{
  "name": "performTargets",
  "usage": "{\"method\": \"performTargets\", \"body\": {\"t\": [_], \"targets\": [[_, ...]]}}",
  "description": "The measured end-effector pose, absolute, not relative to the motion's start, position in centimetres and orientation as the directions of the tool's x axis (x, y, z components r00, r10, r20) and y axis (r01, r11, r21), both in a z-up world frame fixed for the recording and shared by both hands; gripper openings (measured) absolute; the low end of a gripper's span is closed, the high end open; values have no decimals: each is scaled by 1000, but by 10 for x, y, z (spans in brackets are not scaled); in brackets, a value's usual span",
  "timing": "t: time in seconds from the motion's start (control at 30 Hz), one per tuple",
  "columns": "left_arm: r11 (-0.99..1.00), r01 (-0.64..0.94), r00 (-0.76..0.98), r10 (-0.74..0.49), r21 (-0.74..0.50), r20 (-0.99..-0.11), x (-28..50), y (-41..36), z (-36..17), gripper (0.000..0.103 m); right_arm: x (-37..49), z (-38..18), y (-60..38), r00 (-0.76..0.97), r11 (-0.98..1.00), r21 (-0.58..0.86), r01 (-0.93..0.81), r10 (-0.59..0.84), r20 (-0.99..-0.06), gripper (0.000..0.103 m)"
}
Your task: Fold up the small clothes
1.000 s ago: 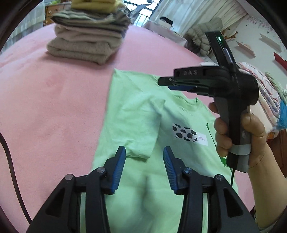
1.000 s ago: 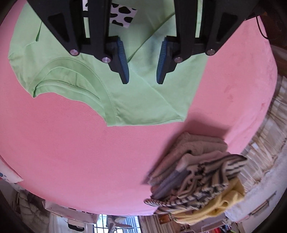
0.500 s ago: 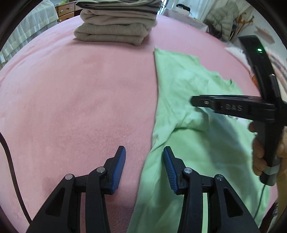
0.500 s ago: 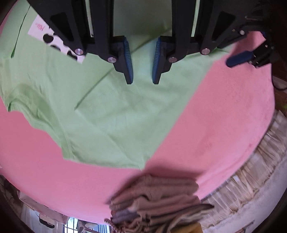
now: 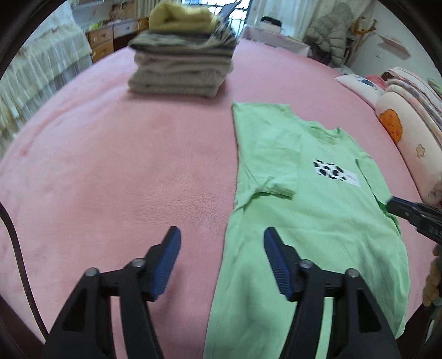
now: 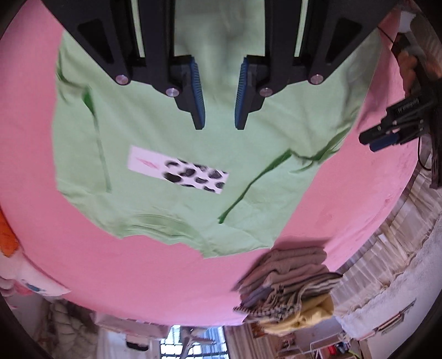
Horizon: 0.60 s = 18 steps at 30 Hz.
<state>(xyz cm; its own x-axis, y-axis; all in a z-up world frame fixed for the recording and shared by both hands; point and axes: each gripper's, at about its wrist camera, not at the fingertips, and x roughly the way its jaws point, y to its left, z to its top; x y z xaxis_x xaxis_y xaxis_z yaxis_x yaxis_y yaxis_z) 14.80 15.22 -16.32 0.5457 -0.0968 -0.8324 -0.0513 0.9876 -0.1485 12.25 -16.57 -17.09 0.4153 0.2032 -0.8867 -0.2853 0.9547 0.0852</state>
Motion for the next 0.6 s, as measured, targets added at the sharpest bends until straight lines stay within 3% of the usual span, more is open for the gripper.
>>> {"method": "performTargets", "body": {"t": [0.3, 0.43, 0.6], "targets": [[989, -15, 594, -111, -148, -797, 86, 150, -115, 63, 20, -115, -198, 531, 982, 7, -189, 109, -840, 22], [989, -27, 623, -98, -148, -776, 59, 153, -99, 75, -17, -96, -202, 578, 985, -48, -168, 59, -814, 22], [986, -54, 628, -87, -155, -773, 28, 163, -95, 76, -61, -81, -221, 606, 989, -87, -118, 3, -795, 23]]}}
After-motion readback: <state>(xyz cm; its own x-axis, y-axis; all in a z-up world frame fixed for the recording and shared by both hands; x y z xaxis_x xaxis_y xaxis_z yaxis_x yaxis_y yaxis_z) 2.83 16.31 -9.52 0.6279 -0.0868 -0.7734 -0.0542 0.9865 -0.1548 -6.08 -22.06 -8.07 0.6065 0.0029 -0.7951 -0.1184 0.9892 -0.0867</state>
